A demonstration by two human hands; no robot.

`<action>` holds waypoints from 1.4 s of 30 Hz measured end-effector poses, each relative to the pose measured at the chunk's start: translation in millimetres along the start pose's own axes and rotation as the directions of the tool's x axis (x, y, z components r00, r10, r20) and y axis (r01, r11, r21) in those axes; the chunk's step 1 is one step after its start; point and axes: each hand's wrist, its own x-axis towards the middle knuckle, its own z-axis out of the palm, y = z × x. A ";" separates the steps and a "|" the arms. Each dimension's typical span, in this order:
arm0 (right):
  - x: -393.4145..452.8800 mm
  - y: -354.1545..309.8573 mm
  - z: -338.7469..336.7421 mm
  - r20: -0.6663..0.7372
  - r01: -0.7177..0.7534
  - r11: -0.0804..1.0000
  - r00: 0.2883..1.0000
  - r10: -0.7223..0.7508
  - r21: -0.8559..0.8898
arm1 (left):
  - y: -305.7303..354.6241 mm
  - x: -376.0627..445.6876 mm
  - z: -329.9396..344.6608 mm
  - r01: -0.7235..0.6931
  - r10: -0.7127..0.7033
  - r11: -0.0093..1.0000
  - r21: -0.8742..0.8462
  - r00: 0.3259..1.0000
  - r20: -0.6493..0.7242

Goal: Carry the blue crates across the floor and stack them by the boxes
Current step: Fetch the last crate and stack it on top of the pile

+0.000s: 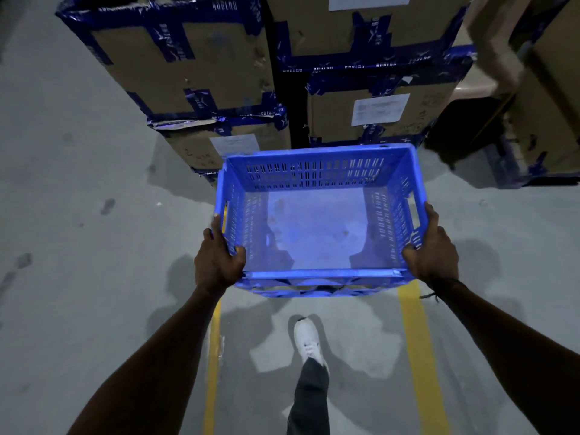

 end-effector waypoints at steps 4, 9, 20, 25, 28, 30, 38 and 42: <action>-0.5 -6.3 -8.5 0.039 -0.031 0.999 0.999 0.030 0.024 | 8.6 -1.7 -3.5 0.034 -0.034 0.999 -0.001 0.999 0.022; -3.5 -17.8 -12.5 0.050 -0.072 0.997 0.996 0.072 0.009 | 11.3 1.0 -7.9 0.095 -0.094 0.995 -0.007 0.993 0.077; 5.2 -25.3 -19.5 0.107 -0.070 0.997 0.992 0.066 0.033 | 17.5 5.2 -18.5 0.135 -0.129 0.990 -0.032 0.979 0.156; 8.9 -25.7 -22.0 0.127 -0.074 0.996 0.990 0.067 0.050 | 18.0 9.4 -17.0 0.132 -0.130 0.991 0.007 0.970 0.204; 8.8 -24.0 -21.2 0.120 -0.072 0.996 0.991 0.066 0.046 | 15.8 6.5 -15.6 0.144 -0.141 0.990 0.002 0.970 0.196; 9.2 -24.0 -21.2 0.112 -0.076 0.996 0.991 0.071 0.036 | 14.4 6.8 -14.5 0.139 -0.139 0.990 0.010 0.970 0.198; 2.5 -23.4 -15.4 0.048 -0.060 0.996 0.997 0.064 -0.069 | 18.7 6.2 -17.6 0.155 -0.152 0.988 -0.004 0.972 0.180; -0.8 -19.8 -9.3 -0.012 -0.039 0.988 0.999 0.038 -0.148 | 18.8 3.6 -19.4 0.144 -0.142 0.990 0.007 0.973 0.184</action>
